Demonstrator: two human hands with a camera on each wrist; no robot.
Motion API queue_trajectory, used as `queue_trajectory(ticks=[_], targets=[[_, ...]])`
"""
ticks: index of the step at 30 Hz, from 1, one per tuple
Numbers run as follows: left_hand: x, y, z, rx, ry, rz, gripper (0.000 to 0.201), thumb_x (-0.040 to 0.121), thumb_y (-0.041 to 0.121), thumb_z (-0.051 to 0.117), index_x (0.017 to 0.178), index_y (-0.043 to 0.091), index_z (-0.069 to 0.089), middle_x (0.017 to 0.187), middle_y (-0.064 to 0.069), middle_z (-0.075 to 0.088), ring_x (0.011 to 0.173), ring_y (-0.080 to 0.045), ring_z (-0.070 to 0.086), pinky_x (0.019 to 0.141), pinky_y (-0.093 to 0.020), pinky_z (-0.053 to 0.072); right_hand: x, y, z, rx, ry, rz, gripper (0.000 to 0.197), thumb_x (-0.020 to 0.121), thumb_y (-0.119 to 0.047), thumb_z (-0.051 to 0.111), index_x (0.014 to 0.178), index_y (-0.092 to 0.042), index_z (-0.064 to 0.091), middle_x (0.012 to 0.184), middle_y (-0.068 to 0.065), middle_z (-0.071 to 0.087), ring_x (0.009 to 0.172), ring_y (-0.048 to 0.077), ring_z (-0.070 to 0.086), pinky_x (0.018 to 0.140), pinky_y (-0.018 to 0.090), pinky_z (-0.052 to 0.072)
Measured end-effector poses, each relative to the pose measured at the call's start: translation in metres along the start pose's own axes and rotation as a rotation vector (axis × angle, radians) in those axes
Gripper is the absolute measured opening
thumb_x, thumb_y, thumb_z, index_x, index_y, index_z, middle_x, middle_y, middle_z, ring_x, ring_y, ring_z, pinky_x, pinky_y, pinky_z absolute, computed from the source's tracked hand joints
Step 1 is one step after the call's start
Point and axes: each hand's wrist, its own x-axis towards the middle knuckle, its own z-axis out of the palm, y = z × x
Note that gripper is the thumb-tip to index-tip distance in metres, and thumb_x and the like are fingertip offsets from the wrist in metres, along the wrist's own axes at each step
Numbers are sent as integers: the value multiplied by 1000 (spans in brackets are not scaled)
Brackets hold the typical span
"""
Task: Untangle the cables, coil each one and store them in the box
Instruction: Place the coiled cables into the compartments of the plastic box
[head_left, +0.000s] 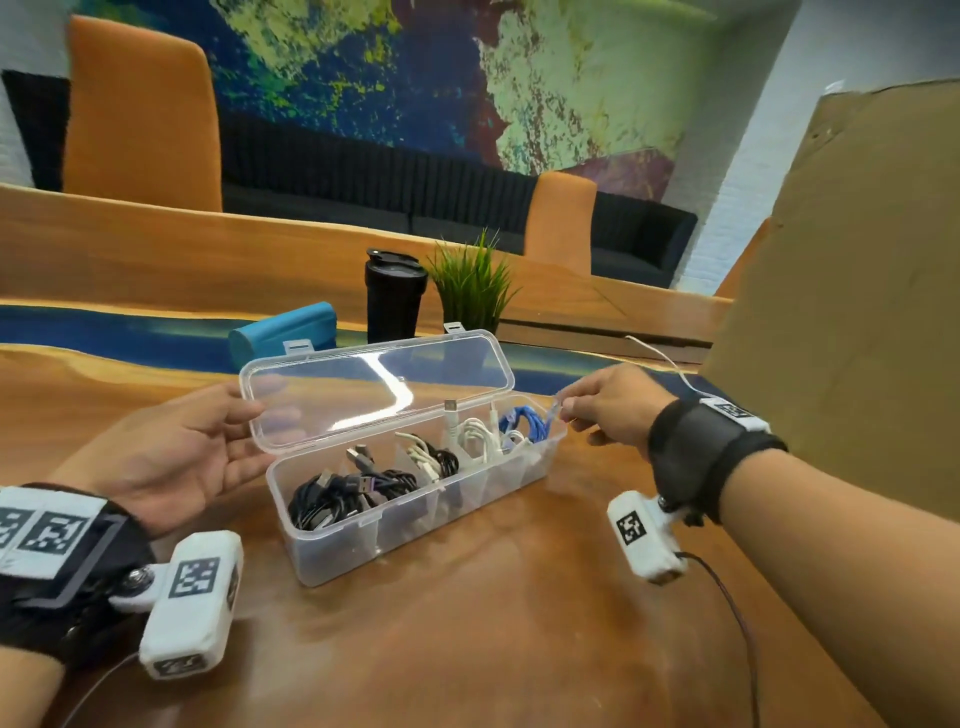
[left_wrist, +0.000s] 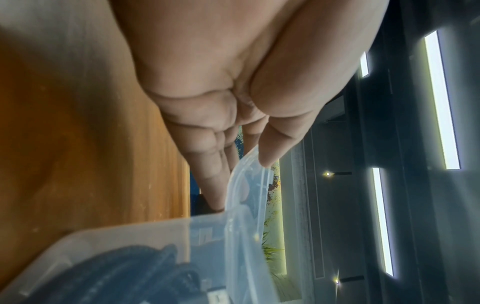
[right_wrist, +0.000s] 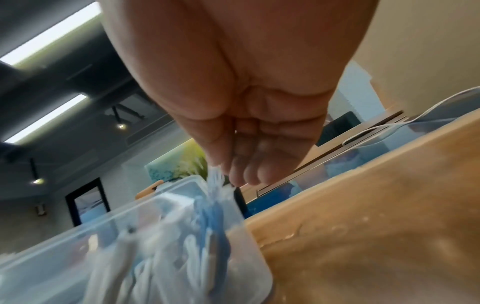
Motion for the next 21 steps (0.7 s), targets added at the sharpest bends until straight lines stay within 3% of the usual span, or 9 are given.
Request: queue_trajectory(ticks=[2,6,10,13,16,19,21], targets=[[0,1,1,31,24,12,32,102,6,40,118,15,66,104,-18,74,78,-21,76,61,-30,63,7,1,11,-123,33,-112,9,89,-21,70,93,-18,78,87,3,73,75,14,61,68,35,56],[-1,3,1,133,46,45,31,102,7,43,120,19,65,106,-15,75,77,-21,77,57,-28,62,11,3,21,-308,-23,-285,8,84,-26,73,83,-23,80,74,-14,66,70,5,58,64,22,41],[-3,13,9,343,44,86,37,100,2,47,124,27,61,105,-12,76,81,-22,76,66,-31,63,12,0,21,-302,-65,-359,11,82,-27,75,75,-21,79,88,-7,69,82,11,60,73,31,49],[-4,34,23,579,32,143,54,91,-14,53,123,30,59,102,-21,74,87,-28,71,72,-36,61,12,1,21,-287,-66,-293,20,80,-33,77,64,-21,74,71,-7,66,70,12,59,59,29,45],[0,51,31,838,-21,213,56,83,-26,52,112,21,61,99,-16,76,96,-28,71,79,-38,55,10,-1,24,-279,-8,-198,27,73,-41,82,80,-17,70,79,-1,68,76,17,61,63,31,48],[-3,60,33,1155,-119,298,54,85,-25,48,103,21,68,101,5,76,101,-11,70,95,-33,50,9,-3,25,-238,13,-130,62,62,-45,88,108,-23,52,100,-2,62,89,18,60,75,37,53],[-10,60,36,1249,-174,330,56,89,-18,50,103,33,69,104,17,72,101,1,66,100,-25,45,11,-2,25,-160,48,-99,89,54,-44,91,125,-26,41,116,2,56,99,22,59,81,42,56]])
